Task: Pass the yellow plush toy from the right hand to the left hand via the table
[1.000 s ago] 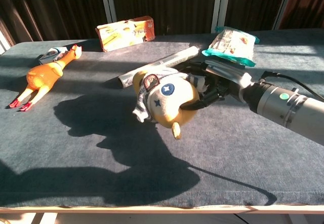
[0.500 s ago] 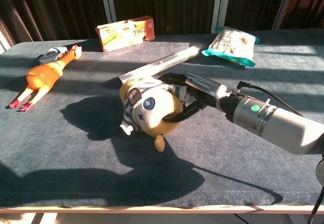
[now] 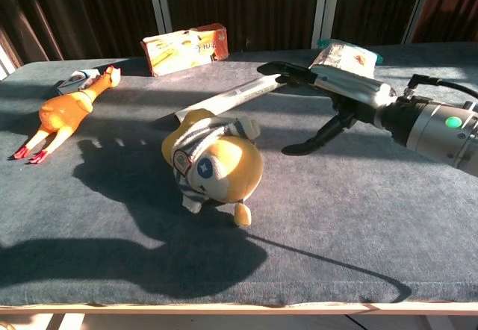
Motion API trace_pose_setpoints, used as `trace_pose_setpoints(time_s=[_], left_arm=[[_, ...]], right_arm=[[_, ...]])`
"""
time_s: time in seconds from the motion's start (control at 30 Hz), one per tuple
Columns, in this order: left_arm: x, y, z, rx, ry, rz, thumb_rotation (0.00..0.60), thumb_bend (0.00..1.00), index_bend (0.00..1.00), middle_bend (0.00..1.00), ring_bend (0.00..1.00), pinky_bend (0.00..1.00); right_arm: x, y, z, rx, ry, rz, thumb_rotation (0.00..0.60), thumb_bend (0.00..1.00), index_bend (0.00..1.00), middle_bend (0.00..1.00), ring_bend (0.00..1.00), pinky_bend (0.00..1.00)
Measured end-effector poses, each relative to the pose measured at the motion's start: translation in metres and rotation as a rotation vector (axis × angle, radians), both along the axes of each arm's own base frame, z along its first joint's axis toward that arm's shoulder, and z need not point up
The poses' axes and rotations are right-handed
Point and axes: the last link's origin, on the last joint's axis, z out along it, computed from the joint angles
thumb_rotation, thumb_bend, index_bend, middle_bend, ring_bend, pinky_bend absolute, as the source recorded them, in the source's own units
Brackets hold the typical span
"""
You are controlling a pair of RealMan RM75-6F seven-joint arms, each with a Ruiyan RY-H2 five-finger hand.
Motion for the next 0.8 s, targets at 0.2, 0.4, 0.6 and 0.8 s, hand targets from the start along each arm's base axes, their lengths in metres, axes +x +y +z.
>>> trace_pose_setpoints(time_s=[0.2,0.4,0.6,0.8], left_arm=[[0.000,0.001,-0.002,-0.003,0.007,-0.004,0.600,0.32,0.17,0.06,0.12,0.22],[0.002,0.004,-0.008,0.004,0.025,-0.026,0.600,0.32,0.15,0.01,0.08,0.21],[0.007,0.014,-0.023,0.004,0.070,-0.075,0.600,0.32,0.03,0.00,0.02,0.15],[0.029,0.045,-0.041,-0.034,0.147,-0.209,0.600,0.32,0.00,0.00,0.00,0.09]], right_arm=[[-0.025,0.022,0.041,-0.041,0.043,-0.033,0.600,0.04,0.00,0.00,0.00,0.00],[-0.064,0.062,0.091,-0.147,0.220,-0.102,0.600,0.04,0.00,0.00,0.00,0.00],[-0.115,0.110,0.131,-0.386,0.463,-0.201,0.600,0.04,0.00,0.00,0.00,0.00],[-0.136,0.129,0.158,-0.437,0.516,-0.292,0.600,0.04,0.00,0.00,0.00,0.00]])
